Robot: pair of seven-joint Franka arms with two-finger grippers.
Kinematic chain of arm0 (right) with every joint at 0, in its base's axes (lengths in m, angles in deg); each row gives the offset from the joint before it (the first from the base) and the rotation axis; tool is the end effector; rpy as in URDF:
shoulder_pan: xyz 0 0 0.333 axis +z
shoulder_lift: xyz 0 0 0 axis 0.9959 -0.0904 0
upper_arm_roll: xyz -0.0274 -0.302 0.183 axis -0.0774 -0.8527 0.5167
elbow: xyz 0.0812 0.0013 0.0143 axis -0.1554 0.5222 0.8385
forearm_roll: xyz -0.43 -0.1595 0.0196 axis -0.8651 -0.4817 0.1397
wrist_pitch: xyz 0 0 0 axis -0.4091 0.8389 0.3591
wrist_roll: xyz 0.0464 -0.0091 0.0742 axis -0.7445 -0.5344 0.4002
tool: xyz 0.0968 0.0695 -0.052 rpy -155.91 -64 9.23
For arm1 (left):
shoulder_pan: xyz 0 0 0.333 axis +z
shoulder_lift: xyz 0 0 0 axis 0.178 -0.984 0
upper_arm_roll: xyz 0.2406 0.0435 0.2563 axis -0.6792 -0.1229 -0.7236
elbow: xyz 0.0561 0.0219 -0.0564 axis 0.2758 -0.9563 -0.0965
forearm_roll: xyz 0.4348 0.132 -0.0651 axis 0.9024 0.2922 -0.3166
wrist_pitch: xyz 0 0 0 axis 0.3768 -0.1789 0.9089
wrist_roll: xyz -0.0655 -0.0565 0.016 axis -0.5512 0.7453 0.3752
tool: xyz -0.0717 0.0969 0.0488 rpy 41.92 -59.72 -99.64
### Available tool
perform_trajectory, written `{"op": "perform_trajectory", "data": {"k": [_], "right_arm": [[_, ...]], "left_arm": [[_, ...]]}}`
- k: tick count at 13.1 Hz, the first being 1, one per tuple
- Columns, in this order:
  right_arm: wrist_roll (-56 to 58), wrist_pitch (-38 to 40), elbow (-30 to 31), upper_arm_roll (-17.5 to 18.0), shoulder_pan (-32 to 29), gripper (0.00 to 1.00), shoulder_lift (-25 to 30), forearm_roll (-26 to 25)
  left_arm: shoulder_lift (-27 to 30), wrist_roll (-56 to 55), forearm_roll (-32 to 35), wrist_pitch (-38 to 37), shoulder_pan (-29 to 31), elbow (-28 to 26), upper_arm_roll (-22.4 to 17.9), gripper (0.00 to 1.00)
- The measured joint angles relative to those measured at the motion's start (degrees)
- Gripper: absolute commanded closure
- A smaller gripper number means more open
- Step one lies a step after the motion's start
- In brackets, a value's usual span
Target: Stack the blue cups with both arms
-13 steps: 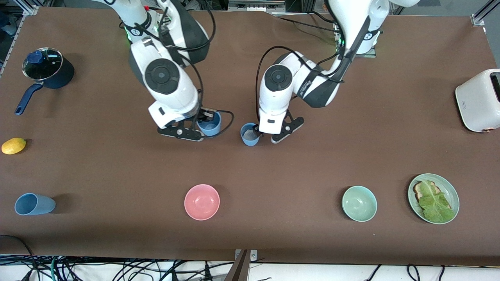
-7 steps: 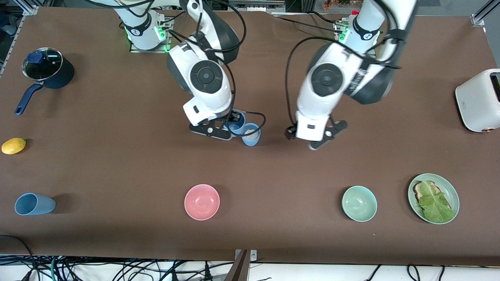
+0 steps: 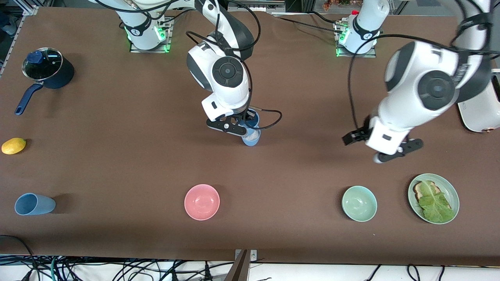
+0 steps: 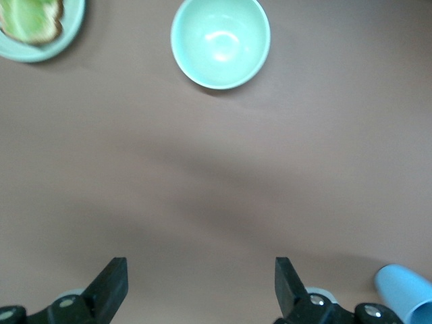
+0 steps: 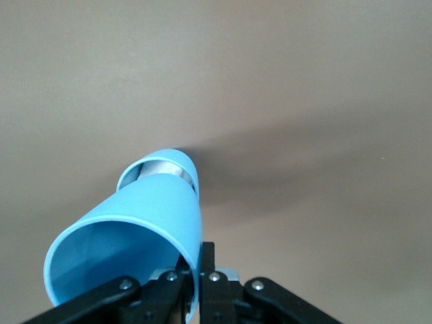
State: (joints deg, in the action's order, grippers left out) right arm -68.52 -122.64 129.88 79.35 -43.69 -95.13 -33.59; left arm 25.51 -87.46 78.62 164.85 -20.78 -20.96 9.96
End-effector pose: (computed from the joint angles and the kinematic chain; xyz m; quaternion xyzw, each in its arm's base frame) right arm 0.5983 0.5442 0.3620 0.9897 -0.1362 -0.0435 0.0042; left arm 0.7040 -0.1538 0.4742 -0.9865 -0.1548 0.0520 0.0092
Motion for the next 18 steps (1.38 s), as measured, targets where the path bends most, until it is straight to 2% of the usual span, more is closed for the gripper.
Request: {"op": "perform_trajectory", "data": {"k": [4, 8, 13, 18], "right_arm": [[-1.0, -0.5, -1.0, 0.0, 0.5, 1.00, -1.1, 0.0], [-1.3, -0.7, -1.2, 0.0, 0.7, 1.00, -1.8, 0.0], [-1.3, -0.8, -1.2, -0.1, 0.7, 1.00, -2.2, 0.0], [-1.3, -0.8, -1.2, -0.1, 0.7, 1.00, -2.6, 0.0]], "left_arm": [[0.6, 20.3, 0.0, -4.2, 9.6, 3.2, 0.0, 0.01], [1.5, 32.2, 0.0, -5.5, 14.4, 5.1, -0.1, 0.01], [7.5, 33.7, 0.0, -8.5, 14.2, 4.2, -0.1, 0.01], [12.0, 33.6, 0.0, -8.6, 10.4, -1.2, -4.3, 0.01]]}}
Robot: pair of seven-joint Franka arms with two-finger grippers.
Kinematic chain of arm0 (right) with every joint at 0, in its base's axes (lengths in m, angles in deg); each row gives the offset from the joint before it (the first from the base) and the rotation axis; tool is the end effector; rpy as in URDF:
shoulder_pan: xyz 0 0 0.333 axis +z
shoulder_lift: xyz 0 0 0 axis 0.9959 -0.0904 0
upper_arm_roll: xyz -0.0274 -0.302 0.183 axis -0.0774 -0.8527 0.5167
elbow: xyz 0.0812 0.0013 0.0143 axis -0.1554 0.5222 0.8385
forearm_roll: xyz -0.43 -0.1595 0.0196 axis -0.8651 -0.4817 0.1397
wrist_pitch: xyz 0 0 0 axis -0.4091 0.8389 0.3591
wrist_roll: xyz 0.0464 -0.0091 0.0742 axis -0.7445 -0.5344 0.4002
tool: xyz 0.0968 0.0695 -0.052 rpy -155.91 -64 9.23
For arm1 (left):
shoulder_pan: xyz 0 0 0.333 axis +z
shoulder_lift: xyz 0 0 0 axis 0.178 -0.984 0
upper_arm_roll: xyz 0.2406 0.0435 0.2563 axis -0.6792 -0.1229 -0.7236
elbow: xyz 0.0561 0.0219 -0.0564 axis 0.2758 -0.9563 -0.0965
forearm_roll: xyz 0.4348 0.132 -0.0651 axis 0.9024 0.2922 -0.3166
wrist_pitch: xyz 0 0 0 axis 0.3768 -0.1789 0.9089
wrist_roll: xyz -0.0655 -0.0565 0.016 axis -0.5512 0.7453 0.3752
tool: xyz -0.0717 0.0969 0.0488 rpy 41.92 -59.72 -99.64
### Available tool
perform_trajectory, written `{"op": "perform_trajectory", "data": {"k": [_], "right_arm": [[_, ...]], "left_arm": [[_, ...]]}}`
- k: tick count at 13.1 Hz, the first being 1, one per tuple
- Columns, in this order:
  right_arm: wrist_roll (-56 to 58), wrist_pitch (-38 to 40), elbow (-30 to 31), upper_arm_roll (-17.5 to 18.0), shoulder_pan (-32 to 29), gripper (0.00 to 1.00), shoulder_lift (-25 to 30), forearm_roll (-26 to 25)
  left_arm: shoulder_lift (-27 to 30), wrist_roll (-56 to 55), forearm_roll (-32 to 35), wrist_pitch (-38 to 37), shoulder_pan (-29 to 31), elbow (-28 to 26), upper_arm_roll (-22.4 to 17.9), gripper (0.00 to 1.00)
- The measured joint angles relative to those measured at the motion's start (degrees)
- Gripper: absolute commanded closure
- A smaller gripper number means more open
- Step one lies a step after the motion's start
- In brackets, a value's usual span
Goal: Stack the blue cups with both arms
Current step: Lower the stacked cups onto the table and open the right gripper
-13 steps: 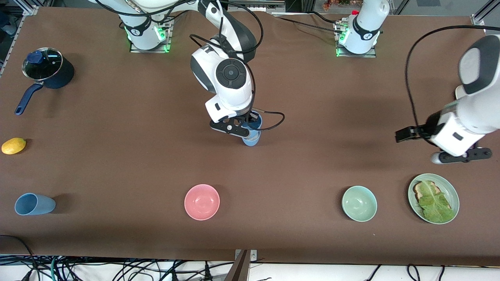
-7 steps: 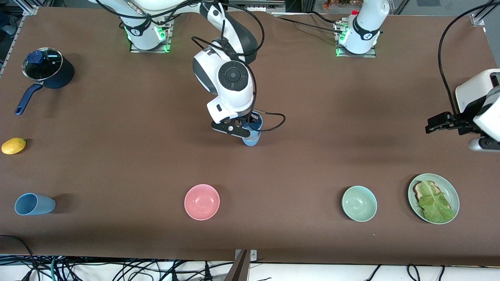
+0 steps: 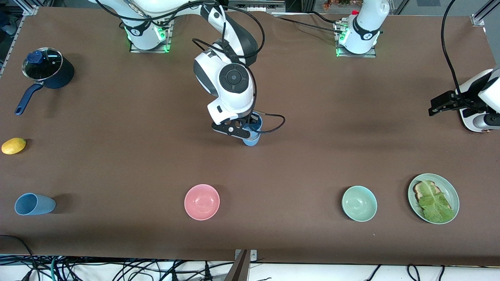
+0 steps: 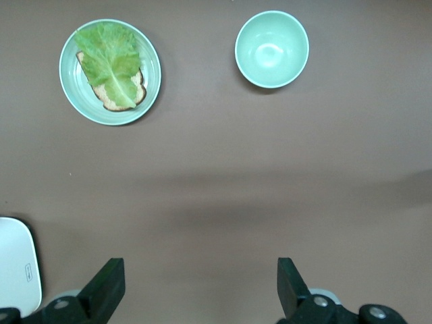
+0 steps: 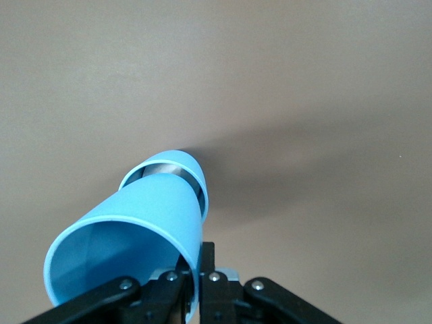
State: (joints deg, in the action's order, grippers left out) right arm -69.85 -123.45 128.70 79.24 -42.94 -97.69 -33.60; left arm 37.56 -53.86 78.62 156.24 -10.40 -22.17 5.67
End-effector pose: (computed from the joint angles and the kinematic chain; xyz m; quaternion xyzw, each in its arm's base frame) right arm 0.5974 0.5557 0.3378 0.9887 -0.1426 -0.0462 0.0091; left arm 0.6543 0.0228 0.5963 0.9994 -0.0110 -0.0323 0.0046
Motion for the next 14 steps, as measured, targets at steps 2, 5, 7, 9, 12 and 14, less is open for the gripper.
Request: {"op": "perform_trajectory", "data": {"k": [2, 5, 7, 9, 12, 14], "right_arm": [[0.0, -0.3, 0.0, 0.0, 0.0, 1.00, -0.2, 0.0], [0.0, -1.3, 0.0, -0.1, 0.0, 1.00, -1.1, 0.0], [0.0, -1.5, 0.0, -0.2, 0.0, 0.71, -1.5, 0.0], [0.0, -1.7, 0.0, -0.5, -0.1, 0.08, -1.6, 0.0], [0.0, -2.4, -0.4, -0.8, -0.3, 0.00, -1.6, 0.0], [0.2, -2.4, -1.1, -1.0, -0.3, 0.00, -1.6, 0.0]], "left_arm": [[1.8, -0.4, 0.0, 0.3, -0.7, -2.0, -0.1, 0.01], [4.5, -0.6, 0.0, 0.6, -1.3, -4.2, -0.2, 0.01], [4.8, -0.6, 0.0, 0.6, -1.3, -4.3, -0.5, 0.01], [4.8, -0.6, 0.0, 0.7, -1.3, -4.5, -0.6, 0.01], [4.8, -0.6, 0.0, 0.7, -1.6, -4.5, -0.6, 0.01], [4.8, -0.6, 0.0, 0.7, -1.7, -4.5, -0.5, 0.01]]}}
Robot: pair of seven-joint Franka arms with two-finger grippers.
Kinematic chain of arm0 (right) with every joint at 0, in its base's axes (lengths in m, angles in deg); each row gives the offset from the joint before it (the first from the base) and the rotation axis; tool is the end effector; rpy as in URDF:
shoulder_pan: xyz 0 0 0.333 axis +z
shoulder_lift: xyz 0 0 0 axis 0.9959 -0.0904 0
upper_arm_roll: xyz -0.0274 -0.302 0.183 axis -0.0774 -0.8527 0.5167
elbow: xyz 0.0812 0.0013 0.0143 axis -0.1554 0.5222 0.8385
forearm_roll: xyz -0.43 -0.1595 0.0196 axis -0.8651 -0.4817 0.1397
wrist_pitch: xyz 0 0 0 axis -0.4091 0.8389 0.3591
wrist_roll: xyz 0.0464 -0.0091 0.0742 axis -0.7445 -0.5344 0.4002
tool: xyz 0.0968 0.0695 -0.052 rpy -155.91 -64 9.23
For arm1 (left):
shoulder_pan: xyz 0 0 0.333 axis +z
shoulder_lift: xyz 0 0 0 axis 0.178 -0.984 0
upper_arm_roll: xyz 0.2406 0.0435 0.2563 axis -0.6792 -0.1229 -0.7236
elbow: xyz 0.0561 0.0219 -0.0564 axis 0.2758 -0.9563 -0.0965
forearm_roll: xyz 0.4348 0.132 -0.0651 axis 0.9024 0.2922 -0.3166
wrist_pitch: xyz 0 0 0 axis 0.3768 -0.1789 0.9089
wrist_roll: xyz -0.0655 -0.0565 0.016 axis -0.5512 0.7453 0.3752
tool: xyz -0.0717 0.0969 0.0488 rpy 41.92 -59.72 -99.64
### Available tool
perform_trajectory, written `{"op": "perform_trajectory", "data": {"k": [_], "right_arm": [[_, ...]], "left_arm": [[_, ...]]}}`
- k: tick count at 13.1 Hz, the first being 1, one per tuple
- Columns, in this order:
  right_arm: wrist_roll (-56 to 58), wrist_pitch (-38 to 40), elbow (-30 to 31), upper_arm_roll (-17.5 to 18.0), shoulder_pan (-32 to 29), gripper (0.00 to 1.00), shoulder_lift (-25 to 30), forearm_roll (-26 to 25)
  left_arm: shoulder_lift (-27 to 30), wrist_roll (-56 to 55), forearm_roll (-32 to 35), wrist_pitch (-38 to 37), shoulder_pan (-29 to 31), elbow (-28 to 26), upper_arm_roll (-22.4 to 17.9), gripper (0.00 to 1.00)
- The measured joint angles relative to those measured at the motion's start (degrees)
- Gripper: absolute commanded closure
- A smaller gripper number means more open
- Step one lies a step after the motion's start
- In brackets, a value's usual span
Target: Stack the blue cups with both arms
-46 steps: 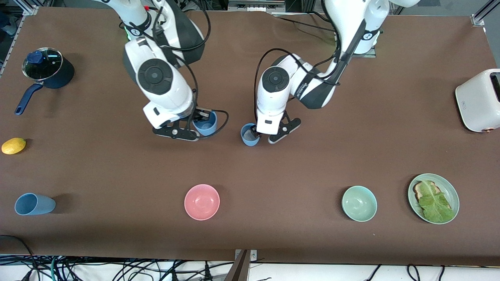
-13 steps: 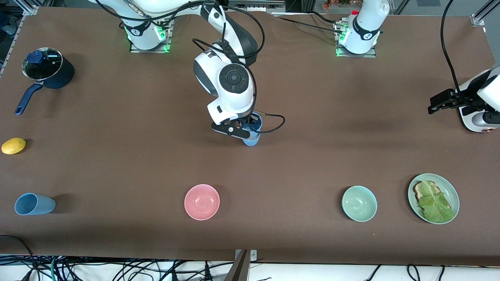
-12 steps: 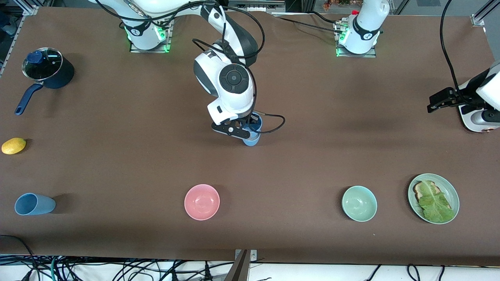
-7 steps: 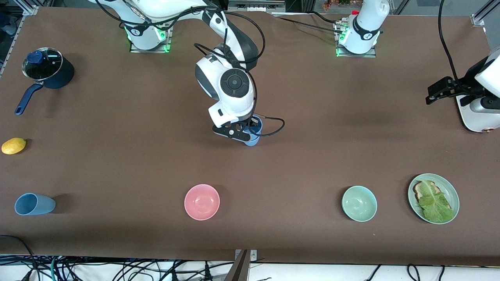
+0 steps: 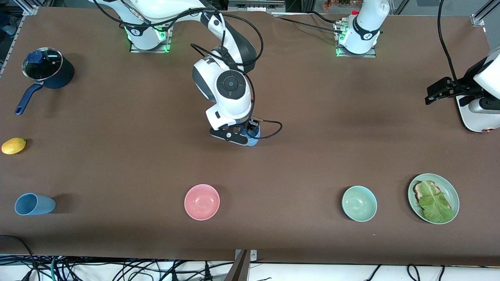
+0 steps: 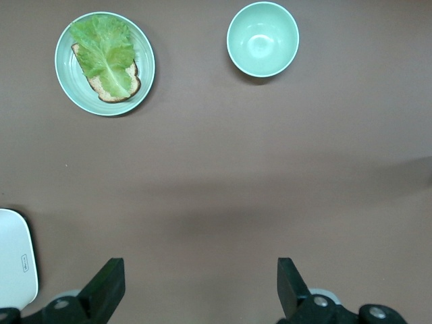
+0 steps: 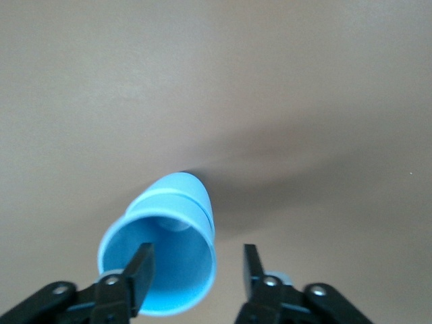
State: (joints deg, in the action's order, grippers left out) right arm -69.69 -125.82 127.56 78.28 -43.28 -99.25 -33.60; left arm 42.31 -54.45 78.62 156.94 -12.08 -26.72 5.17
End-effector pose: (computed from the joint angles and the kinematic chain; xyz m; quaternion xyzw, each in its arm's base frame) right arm 0.6154 0.5507 0.3292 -0.9880 0.1514 0.0311 0.0009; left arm 0.6277 0.0098 0.6078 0.9996 -0.0161 -0.0245 0.0054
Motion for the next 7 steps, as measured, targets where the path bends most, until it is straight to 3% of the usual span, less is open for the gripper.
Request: {"op": "perform_trajectory", "data": {"k": [3, 7], "right_arm": [[4.4, 3.3, -1.5, -0.5, -1.7, 0.00, 0.3, 0.0], [17.0, 10.3, -2.6, -0.8, -8.8, 0.00, 3.3, 0.0]], "left_arm": [[0.0, -0.1, 0.0, 0.0, -0.6, 0.0, 0.2, 0.01], [0.1, -3.1, 0.0, 0.1, -1.2, 0.0, 1.1, 0.01]]}}
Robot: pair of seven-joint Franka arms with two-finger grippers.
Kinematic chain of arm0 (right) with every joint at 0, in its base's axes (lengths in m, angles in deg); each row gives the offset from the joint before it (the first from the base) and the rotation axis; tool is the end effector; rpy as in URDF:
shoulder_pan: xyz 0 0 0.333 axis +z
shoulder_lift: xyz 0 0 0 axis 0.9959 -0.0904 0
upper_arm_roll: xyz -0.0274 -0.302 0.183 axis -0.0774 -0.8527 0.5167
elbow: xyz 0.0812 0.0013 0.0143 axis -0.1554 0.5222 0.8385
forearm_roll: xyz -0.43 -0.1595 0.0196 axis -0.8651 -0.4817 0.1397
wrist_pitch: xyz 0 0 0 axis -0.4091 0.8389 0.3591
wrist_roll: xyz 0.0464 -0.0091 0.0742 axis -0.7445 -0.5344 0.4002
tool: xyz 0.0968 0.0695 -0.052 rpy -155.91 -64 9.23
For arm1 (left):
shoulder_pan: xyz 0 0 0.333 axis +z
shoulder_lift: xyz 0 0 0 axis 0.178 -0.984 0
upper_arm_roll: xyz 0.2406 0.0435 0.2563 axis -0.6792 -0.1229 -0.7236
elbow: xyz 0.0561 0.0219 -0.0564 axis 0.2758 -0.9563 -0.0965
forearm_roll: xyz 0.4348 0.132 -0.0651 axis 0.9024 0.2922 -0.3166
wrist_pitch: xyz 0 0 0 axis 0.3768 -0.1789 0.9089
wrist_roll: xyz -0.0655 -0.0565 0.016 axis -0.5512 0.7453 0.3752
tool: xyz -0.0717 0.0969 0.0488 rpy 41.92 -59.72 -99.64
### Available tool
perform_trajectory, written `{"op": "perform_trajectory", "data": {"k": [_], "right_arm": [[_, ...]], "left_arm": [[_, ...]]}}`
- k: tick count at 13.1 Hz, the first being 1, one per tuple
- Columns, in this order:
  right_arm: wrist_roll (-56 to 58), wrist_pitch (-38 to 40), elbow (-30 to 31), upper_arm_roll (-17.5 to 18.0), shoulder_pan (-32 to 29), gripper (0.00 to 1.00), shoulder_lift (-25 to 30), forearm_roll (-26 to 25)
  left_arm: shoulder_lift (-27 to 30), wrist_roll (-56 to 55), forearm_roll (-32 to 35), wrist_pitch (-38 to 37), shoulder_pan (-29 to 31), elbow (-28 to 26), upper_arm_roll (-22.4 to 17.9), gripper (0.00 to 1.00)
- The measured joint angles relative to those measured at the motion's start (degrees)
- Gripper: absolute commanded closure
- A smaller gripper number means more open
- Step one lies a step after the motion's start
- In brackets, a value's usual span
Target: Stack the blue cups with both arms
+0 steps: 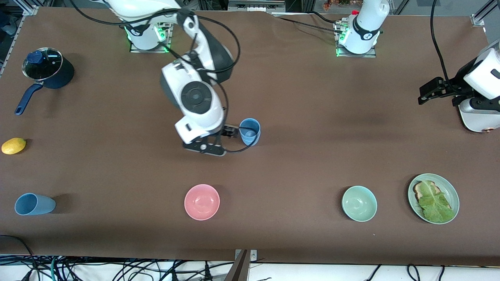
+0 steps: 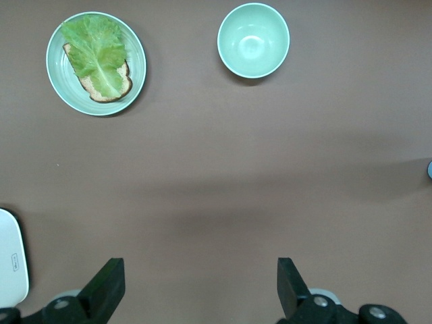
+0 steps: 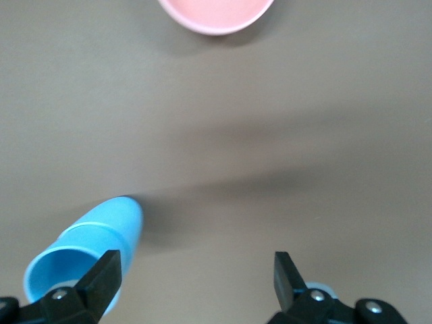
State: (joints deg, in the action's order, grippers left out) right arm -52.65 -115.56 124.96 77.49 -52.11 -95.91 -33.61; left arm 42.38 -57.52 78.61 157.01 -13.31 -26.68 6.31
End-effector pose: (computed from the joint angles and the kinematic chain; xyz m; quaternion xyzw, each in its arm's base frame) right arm 0.6825 0.4345 0.3872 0.9947 -0.0824 -0.0585 0.0169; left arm 0.6274 -0.0160 0.6091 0.9997 -0.0099 -0.0231 0.0046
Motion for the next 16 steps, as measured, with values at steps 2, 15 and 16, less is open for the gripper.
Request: {"op": "perform_trajectory", "data": {"k": [2, 15, 16], "right_arm": [[4.3, 2.7, 0.0, -1.1, -2.8, 0.00, 1.1, 0.0], [33.1, -7.5, 20.1, -8.6, -20.6, 0.00, 16.8, -4.2], [35.4, -7.4, 22.0, -8.3, -22.3, 0.00, 20.3, -4.3]], "left_arm": [[0.1, -0.6, 0.0, 0.0, 0.0, 0.1, 0.3, 0.01], [0.8, -1.9, 0.0, -0.6, -0.8, 0.7, 0.3, 0.01], [0.8, -1.9, 0.0, -0.6, -0.8, 0.7, 0.3, 0.01]]}}
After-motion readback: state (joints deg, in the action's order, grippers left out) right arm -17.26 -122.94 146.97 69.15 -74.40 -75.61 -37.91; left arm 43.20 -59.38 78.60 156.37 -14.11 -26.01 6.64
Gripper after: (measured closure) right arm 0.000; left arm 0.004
